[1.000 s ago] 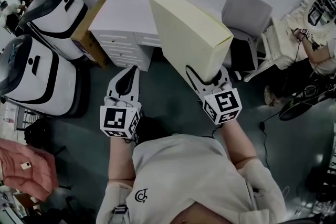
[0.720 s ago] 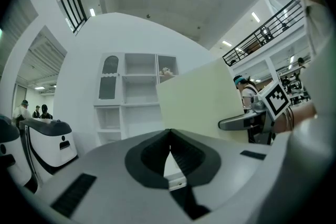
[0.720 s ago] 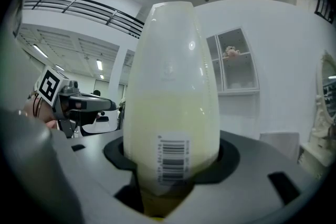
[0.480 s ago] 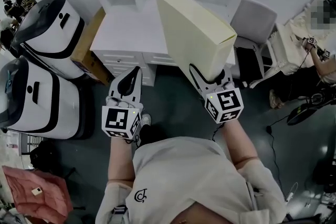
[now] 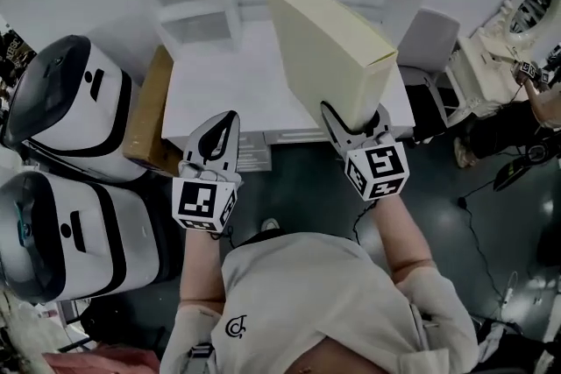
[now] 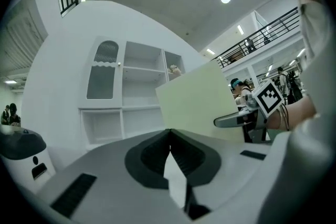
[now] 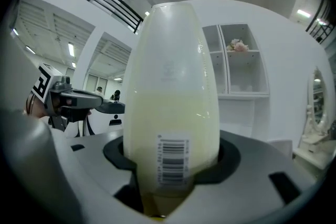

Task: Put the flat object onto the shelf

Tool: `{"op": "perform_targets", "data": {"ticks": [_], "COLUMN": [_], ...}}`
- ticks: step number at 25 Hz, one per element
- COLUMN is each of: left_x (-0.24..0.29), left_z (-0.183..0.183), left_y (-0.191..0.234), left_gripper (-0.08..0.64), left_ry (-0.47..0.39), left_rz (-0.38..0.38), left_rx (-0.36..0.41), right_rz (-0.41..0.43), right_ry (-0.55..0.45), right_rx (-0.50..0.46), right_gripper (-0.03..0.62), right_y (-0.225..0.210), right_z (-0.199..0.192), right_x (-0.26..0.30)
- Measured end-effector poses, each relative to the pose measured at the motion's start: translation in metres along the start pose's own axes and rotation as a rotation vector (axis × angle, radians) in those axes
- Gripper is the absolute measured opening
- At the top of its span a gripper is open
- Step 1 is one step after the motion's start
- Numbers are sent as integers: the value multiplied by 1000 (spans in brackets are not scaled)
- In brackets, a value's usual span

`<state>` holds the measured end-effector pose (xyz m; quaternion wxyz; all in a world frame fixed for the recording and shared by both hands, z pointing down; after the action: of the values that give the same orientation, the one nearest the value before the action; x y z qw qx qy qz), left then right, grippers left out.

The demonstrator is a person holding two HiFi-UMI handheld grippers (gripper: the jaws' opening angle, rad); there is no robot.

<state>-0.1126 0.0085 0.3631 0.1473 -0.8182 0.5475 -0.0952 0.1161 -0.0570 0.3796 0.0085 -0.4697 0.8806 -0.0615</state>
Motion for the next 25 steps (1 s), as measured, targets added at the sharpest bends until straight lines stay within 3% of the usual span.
{"op": "perform_targets", "data": {"ticks": [7, 14, 19, 25], "left_x": [26, 46, 60, 75], "left_z": [-13, -23, -29, -28], "left_y": [66, 77, 87, 92], "left_gripper": [14, 13, 14, 14], "left_ry": [-33, -28, -11, 3], "left_rz": [-47, -75, -92, -91], "left_rx": [-6, 6, 7, 45], "right_rz": [-95, -197, -245, -320], "right_ry": [-16, -15, -19, -3], "right_rx": [-32, -165, -326, -628], "right_gripper": [275, 278, 279, 279], "right_y": [17, -6, -17, -27], "right_z": [30, 75, 119, 166], "right_x": [54, 90, 125, 157]}}
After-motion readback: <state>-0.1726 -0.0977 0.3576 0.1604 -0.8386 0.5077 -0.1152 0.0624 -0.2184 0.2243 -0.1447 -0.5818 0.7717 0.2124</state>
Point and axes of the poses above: the fingertips, and each gripper's own axes: x forward along the fingers, y to its left, z out of its top, the point moved 4 cm from there along -x, backward along the fingers, and after that the axes turned 12 degrees about x, right-handed, at the moved point
